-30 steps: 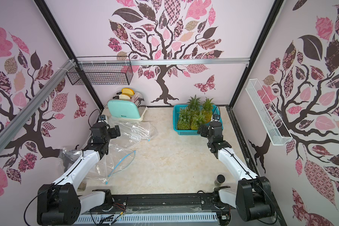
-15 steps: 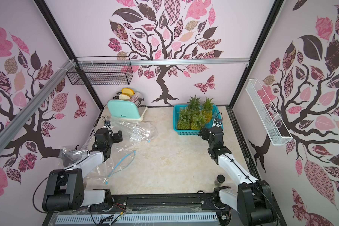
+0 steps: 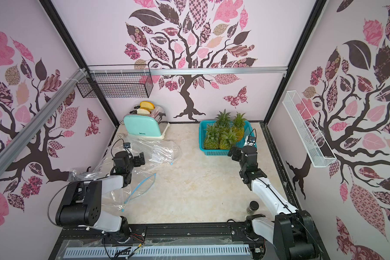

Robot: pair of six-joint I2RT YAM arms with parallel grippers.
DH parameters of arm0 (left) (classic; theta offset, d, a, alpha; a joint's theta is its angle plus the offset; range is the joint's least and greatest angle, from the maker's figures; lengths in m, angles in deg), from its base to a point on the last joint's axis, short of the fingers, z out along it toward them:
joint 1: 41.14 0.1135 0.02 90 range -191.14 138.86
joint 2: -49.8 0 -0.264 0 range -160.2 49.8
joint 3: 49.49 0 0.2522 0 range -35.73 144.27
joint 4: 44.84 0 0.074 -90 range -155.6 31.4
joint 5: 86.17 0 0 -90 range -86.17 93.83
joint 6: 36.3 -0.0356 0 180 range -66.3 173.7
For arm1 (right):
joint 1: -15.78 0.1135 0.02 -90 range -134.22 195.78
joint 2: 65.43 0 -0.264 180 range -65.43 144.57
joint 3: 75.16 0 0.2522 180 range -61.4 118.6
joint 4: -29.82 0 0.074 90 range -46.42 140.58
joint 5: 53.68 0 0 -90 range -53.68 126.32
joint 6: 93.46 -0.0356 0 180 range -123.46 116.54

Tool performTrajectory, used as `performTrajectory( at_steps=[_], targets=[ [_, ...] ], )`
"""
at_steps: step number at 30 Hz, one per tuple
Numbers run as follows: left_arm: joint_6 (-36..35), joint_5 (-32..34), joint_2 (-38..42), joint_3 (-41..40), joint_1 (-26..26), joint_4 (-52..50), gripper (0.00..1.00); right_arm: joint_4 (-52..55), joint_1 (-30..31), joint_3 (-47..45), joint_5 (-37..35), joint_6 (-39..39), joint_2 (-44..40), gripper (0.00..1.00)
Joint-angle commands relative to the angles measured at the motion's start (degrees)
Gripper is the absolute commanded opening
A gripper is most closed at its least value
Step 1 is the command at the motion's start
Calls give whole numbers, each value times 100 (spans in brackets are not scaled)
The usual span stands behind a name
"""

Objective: Open the zip-top bag and take out the pineapple
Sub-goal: Reset both arms

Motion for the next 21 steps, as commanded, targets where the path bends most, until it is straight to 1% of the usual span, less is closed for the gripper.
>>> performTrajectory(
  at_steps=[1,2,4,5,8,10,11,12,13,15,17,19,21],
  targets=[
    [45,-169,-5,-75,31,458,98,-37,10,87,-52,-10,-38,99],
    [27,-215,-72,-135,28,685,98,-39,13,90,-37,-30,-9,99],
    [-6,-262,1,-201,27,646,98,-86,10,90,70,-39,24,99],
    [-2,-274,-2,-322,29,831,98,-116,14,81,126,-44,39,100],
    [-15,-272,-314,-754,32,2060,98,-194,10,72,259,-24,32,100],
    [-58,-263,-144,-696,8,1655,98,-159,10,106,408,133,21,99],
    [-62,-248,-155,-699,-3,1637,98,-126,10,131,440,223,19,100],
    [-62,-247,-245,-728,-1,1861,98,-77,12,150,400,307,35,99],
    [-57,-240,-258,-733,-6,1908,98,-58,14,151,348,353,63,100],
    [-37,-198,-151,-651,-3,1550,98,86,14,209,257,466,139,99],
    [-49,-174,-217,-696,-3,1759,98,180,12,265,66,476,215,100],
    [-39,-167,-156,-672,-4,1593,98,105,15,233,-109,546,330,99],
    [-49,-173,-181,-685,-9,1685,98,-31,10,175,-334,592,492,99]
  ],
)
